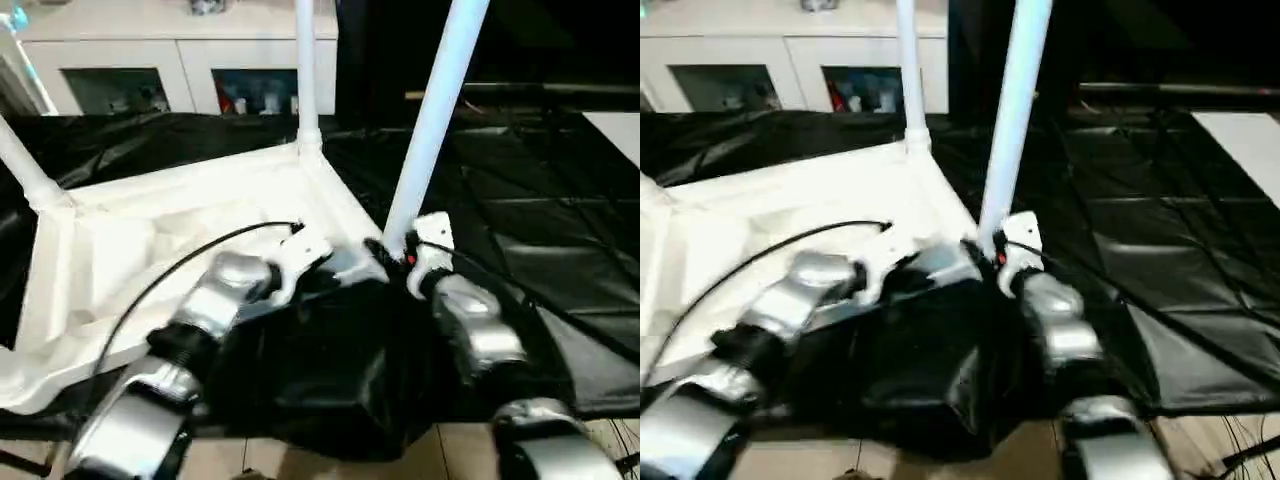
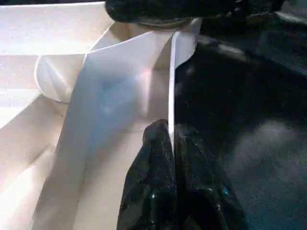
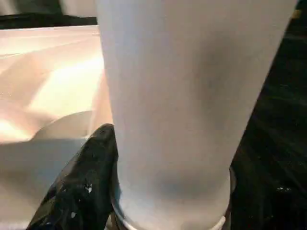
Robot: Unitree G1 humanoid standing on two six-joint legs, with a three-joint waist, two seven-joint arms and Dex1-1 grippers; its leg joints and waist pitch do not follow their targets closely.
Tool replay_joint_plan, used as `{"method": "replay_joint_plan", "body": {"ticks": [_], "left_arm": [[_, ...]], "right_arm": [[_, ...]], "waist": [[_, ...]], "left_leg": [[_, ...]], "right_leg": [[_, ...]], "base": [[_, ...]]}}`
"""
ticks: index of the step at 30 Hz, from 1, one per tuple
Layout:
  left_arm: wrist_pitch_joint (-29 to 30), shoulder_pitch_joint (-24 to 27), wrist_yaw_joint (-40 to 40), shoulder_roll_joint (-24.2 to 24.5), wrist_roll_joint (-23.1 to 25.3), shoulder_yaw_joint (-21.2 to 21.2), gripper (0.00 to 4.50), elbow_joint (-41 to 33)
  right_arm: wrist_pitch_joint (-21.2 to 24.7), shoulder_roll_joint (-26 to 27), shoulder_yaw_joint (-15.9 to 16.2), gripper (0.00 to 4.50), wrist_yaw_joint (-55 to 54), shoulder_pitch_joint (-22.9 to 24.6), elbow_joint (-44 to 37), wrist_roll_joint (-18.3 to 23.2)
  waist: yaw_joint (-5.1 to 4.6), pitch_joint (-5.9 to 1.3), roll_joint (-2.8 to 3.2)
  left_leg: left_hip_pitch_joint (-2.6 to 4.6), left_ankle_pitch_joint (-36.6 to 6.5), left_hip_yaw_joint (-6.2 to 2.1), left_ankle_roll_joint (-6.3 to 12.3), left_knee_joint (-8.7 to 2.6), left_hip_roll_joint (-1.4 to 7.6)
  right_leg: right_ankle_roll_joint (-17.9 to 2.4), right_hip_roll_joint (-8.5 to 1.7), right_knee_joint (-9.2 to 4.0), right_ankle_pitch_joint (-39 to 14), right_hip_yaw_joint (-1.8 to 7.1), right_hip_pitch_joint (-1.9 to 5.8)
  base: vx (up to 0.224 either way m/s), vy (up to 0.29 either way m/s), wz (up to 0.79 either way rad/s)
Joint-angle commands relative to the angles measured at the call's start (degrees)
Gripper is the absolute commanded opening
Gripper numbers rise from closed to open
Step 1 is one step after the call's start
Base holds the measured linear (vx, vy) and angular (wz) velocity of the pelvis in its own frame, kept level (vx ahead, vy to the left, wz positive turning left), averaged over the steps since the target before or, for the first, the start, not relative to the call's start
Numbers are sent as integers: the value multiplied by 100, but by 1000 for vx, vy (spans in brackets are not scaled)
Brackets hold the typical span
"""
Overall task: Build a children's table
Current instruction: Rotate leg to tighten
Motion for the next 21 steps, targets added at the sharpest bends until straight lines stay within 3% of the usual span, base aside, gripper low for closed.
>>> {"method": "replay_joint_plan", "body": {"ticks": [1, 2, 4, 8, 10, 13, 18, 21], "left_arm": [[-55, -114, 492, -78, 50, 188, 0, 233], [-91, -144, 513, -107, 67, 184, 0, 291], [-116, -171, 528, -122, 70, 179, 0, 346], [-162, -119, 451, -64, 74, 161, 0, 316], [-204, -104, 427, -43, 78, 156, 0, 334], [-265, -58, 391, 19, 96, 159, 0, 352], [-303, 3, 296, 84, 85, 152, 0, 284], [-380, 72, 151, 181, 73, 131, 0, 144]], "right_arm": [[178, 241, -167, 272, -845, 42, 288, -26], [162, 337, -139, 272, -1109, 30, 290, -132], [92, 452, -88, 272, -1315, 18, 308, -255], [123, 443, 116, 272, -1010, 51, 291, -340], [18, 463, 39, 272, -898, 97, 197, -242], [-150, 370, 102, 344, -802, 193, -133, -320], [-154, 240, 113, 375, -473, 299, -508, -235], [-39, -215, 344, 386, 628, 484, -1051, -109]], "waist": [[-31, -358, 17], [-35, -359, -30], [-21, -356, 3], [-28, -344, -22], [-25, -345, -13], [-19, -350, -14], [-39, -360, -25], [-39, -352, -40]], "left_leg": [[145, -1204, -130, -28, -453, 219], [146, -1224, -126, -52, -462, 214], [143, -1249, -130, -65, -469, 215], [142, -1402, -130, -44, -483, 217], [137, -1372, -131, -24, -485, 223], [137, -1286, -126, 5, -476, 222], [109, -1123, -128, 120, -463, 212], [81, -1005, -128, 286, -443, 217]], "right_leg": [[-1343, -334, -452, -435, 242, 190], [-1308, -328, -461, -451, 246, 188], [-1267, -342, -458, -478, 249, 186], [-1196, -343, -477, -580, 255, 195], [-1175, -348, -478, -560, 259, 193], [-1179, -340, -470, -419, 259, 196], [-1210, -341, -452, -203, 249, 229], [-1215, -334, -443, -80, 242, 262]], "base": [[0, 0, 0], [0, 0, 0], [0, 0, 0], [0, 0, 0], [0, 0, 0], [0, 0, 0], [0, 0, 0], [0, 0, 0]]}}
